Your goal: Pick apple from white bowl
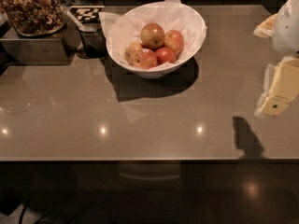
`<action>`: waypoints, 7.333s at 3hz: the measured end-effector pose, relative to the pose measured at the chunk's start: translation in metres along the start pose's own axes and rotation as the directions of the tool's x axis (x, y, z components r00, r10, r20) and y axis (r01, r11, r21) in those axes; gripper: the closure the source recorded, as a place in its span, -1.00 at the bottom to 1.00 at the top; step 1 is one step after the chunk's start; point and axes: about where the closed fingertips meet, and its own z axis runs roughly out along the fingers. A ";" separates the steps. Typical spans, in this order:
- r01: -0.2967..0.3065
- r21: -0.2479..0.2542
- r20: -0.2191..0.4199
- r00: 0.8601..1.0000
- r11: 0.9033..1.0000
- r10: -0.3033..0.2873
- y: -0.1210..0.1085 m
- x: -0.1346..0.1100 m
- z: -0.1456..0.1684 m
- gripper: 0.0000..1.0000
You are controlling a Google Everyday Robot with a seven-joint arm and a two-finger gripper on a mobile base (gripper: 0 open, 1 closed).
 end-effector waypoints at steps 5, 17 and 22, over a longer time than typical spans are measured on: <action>0.051 -0.051 0.281 0.959 0.997 -0.035 -0.106 -0.086 0.026 -1.00; 0.055 -0.173 0.499 0.866 0.983 0.039 -0.189 -0.180 0.158 -1.00; 0.060 -0.167 0.507 0.861 0.984 0.033 -0.192 -0.185 0.159 -0.60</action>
Offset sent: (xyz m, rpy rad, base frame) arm 0.0804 0.0269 0.0162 0.1786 -0.0249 0.0791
